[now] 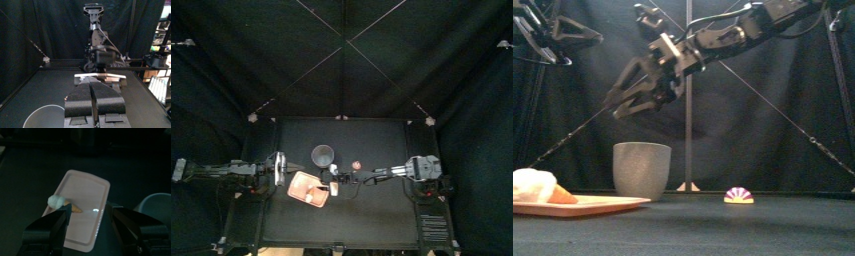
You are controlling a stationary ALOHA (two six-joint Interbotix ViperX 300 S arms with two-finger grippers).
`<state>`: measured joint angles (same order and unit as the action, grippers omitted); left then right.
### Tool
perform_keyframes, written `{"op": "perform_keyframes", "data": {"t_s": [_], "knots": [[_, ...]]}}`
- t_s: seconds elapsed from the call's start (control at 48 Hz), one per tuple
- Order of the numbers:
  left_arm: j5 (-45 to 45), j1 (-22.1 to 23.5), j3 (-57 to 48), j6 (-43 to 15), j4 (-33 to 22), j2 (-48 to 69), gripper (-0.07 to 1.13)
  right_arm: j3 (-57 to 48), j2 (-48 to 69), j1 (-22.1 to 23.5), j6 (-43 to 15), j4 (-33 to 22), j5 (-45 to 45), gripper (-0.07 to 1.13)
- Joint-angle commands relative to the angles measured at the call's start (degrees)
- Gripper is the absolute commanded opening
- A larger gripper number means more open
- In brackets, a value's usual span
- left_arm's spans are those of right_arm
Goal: Pick the ice cream then place it on the pink plate
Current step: Drop ice cream on the pink plate and return to neutral
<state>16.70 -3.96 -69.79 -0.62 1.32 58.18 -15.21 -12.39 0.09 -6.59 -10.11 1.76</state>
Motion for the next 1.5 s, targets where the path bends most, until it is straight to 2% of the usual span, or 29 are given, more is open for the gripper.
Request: {"op": "perform_keyframes", "data": {"t_s": [0.021, 0.479, 0.688, 0.812, 1.0, 1.5], "knots": [[0.3, -0.2, 0.6, -0.1, 0.1, -0.1, -0.04, -5.1, 9.6, 0.4, -0.1, 0.0, 3.2, 0.91], [0.2, -0.5, 0.4, -0.1, -0.1, -0.1, -0.03, -31.3, 38.7, 2.4, 0.2, -0.9, 12.9, 0.91], [0.2, -0.6, 0.4, -0.2, 0.3, 0.0, -0.04, -44.2, 57.0, 2.2, -0.2, 1.5, 19.2, 0.91], [0.2, -0.6, 0.4, -0.2, 0.4, 0.0, -0.04, -48.3, 63.9, 1.9, -0.2, 2.9, 19.5, 0.91], [0.2, -0.7, 0.2, -0.2, 0.4, 0.1, -0.03, -47.7, 66.4, 1.9, -0.1, 2.6, 19.5, 0.91], [0.7, -0.9, 0.7, -0.2, 0.4, 0.1, -0.04, -46.0, 64.6, 1.8, -0.1, 0.0, 19.5, 0.91]]}}
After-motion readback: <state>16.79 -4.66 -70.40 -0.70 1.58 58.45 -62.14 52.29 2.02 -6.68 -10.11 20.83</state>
